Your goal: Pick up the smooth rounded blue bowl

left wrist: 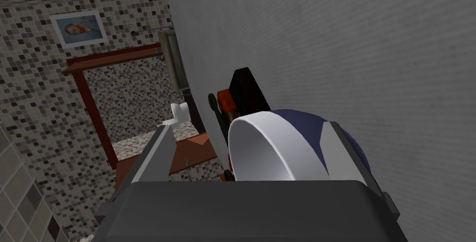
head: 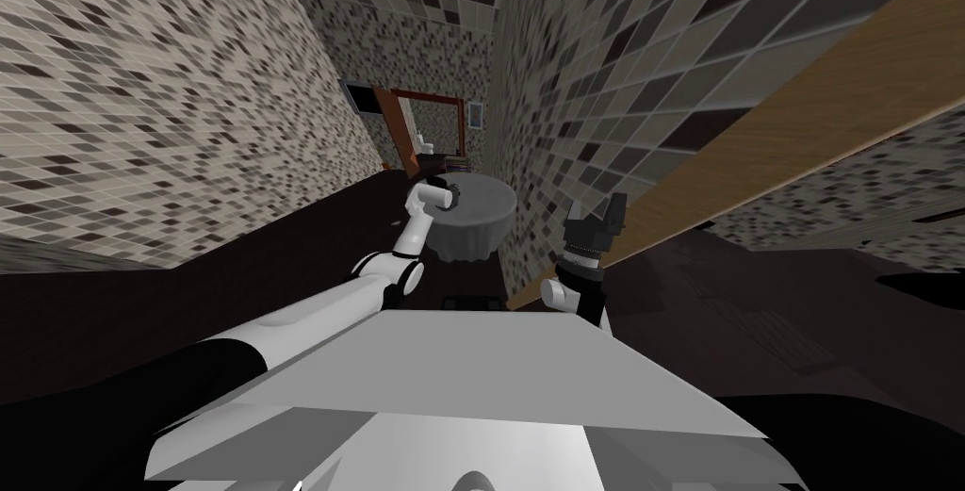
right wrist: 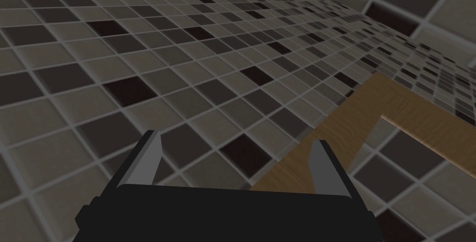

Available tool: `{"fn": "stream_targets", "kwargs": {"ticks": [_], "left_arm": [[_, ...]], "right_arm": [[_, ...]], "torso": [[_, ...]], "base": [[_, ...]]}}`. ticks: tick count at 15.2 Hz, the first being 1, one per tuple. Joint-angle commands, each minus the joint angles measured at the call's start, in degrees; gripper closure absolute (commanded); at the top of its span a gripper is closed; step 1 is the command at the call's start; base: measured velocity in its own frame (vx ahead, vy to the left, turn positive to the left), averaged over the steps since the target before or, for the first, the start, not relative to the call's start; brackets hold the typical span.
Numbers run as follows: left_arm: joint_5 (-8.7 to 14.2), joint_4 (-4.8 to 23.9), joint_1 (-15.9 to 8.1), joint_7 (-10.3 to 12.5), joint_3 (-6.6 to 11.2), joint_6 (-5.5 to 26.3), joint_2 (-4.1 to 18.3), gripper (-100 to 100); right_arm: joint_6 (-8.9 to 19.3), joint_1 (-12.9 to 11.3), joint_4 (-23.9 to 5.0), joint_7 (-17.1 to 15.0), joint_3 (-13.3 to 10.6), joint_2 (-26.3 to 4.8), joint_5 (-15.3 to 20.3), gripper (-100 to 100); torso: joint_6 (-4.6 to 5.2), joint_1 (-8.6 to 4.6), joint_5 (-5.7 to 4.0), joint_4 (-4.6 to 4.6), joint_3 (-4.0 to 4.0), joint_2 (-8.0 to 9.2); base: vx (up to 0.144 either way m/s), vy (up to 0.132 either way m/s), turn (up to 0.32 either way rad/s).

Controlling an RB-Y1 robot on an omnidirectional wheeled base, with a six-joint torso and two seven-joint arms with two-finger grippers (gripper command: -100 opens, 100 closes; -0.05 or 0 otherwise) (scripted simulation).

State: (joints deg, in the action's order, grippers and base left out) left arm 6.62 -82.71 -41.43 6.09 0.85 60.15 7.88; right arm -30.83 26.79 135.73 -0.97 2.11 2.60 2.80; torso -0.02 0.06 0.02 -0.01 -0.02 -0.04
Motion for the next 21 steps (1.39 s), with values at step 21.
{"fn": "stream_targets", "kwargs": {"ticks": [21], "left_arm": [[0.0,12.4,-14.3,3.4,1.87,25.2,0.2,-100]], "right_arm": [[0.0,0.0,0.0,0.0,0.0,0.0,0.0,0]], "torso": [[-0.01,0.03,0.01,-0.02,-0.03,-0.06]], "base": [[0.019,0.019,0.004]]}}
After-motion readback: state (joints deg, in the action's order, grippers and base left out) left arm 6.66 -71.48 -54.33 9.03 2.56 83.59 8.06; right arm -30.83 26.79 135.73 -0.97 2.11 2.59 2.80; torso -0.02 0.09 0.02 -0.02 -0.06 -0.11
